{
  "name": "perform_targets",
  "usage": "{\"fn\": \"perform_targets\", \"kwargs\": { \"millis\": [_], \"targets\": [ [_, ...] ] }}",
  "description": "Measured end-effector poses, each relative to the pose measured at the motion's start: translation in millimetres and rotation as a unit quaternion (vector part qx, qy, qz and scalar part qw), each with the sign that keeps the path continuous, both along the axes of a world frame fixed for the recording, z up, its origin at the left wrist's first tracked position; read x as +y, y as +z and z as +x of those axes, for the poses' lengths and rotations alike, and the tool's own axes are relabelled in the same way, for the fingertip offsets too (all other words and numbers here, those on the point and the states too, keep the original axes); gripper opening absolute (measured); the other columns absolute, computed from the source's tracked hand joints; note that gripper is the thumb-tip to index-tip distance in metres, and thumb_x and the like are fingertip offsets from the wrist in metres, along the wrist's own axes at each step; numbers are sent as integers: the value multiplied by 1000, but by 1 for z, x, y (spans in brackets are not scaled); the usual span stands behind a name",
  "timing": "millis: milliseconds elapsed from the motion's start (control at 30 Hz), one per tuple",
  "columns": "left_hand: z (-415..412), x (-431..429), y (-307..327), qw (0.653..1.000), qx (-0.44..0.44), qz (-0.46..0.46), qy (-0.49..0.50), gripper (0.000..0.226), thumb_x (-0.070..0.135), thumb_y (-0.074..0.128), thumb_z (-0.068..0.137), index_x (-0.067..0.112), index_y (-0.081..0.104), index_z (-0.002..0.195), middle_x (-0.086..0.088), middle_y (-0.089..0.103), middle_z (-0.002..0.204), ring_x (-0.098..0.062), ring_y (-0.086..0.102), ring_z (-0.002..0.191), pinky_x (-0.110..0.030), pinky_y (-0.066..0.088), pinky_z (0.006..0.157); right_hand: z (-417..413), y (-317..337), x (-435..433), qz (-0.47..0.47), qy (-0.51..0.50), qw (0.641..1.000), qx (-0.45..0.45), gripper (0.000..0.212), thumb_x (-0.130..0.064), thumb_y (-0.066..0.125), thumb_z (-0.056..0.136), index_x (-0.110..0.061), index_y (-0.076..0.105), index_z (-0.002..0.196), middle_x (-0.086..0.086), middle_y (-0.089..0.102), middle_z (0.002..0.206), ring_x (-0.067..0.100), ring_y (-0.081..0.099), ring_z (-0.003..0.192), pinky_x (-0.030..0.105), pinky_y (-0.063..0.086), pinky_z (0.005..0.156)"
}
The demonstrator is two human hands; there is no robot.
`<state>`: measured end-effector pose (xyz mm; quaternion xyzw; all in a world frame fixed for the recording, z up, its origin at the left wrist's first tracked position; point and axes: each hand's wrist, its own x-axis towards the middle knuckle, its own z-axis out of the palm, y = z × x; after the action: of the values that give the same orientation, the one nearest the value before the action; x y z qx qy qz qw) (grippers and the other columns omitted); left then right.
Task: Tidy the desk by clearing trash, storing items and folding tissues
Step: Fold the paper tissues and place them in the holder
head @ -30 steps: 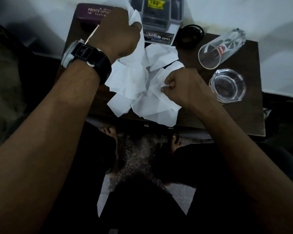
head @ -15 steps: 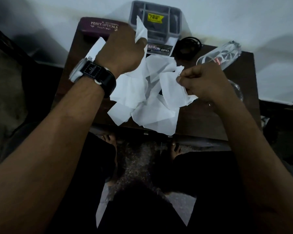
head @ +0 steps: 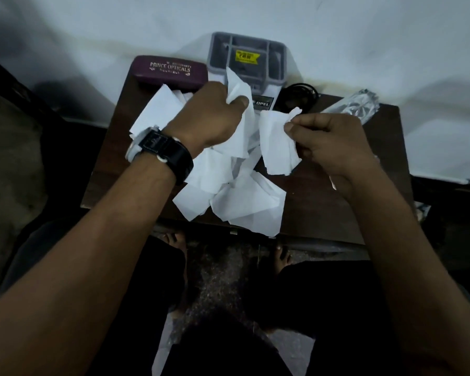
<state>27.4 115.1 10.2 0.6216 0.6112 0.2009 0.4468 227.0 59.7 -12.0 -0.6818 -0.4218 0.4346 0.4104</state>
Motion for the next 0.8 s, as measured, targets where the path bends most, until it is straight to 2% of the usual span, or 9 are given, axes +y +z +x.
{"fn": "perform_targets", "kwargs": {
  "millis": [100,167,233,300,367,467,567,700,800],
  "targets": [
    [4,-3,-1,1000,-18,-6,0,34,38,49,106,5,57,109,-3,63,93,-20,62,84,-25,45,62,-7,14,-2,18,-11,988,156,12,-11,78,88,-9,78,99,10,79,104,23,75,100,42,59,97],
    [5,-3,-1,998,-53,-28,13,40,38,53,104,3,63,121,-14,71,112,-29,69,100,-39,57,80,-10,23,-1,28,-14,966,257,16,-9,74,89,-4,76,104,12,78,109,22,74,100,41,59,95],
    [6,-5,2,993,-95,-59,30,41,43,56,101,10,65,125,-11,73,118,-27,71,104,-46,60,91,-11,27,0,45,-25,954,297,22,-8,73,88,0,74,108,14,77,110,23,74,100,39,60,93],
    [7,-3,2,980,-166,-100,39,36,41,60,101,13,69,121,-5,77,113,-23,75,101,-47,62,91,-14,26,2,71,-54,968,236,22,-7,75,88,1,75,108,14,78,107,26,74,102,40,60,93],
    [10,-5,5,966,-222,-127,39,21,33,60,103,17,73,107,2,80,100,-16,77,91,-36,64,81,-17,22,4,96,-78,986,110,19,-10,78,87,-5,79,105,5,80,100,20,76,101,36,60,94],
    [15,-9,6,971,-210,-108,45,19,32,57,104,22,70,96,0,79,101,-22,76,99,-40,63,87,-20,22,5,135,-90,986,-37,17,-17,79,88,-14,80,105,-11,79,95,3,74,94,27,59,92],
    [15,-10,8,971,-208,-105,55,23,35,56,104,20,73,104,-6,78,112,-26,74,105,-46,59,95,-22,24,4,174,-69,975,-118,17,-20,76,90,-17,81,105,-9,78,98,3,74,91,29,59,91],
    [19,-11,12,940,-293,-162,60,26,33,58,104,16,72,117,-4,77,116,-21,75,103,-38,63,85,-28,26,4,206,-58,961,-173,13,-19,74,89,-17,82,99,-23,69,83,8,73,86,32,59,85],
    [20,-8,11,911,-346,-199,99,49,52,63,96,17,68,129,-5,75,123,-25,73,111,-48,60,93,-29,26,5,213,-58,957,-190,11,-19,74,89,-16,82,95,-29,62,73,12,72,85,36,59,83]
  ]
}}
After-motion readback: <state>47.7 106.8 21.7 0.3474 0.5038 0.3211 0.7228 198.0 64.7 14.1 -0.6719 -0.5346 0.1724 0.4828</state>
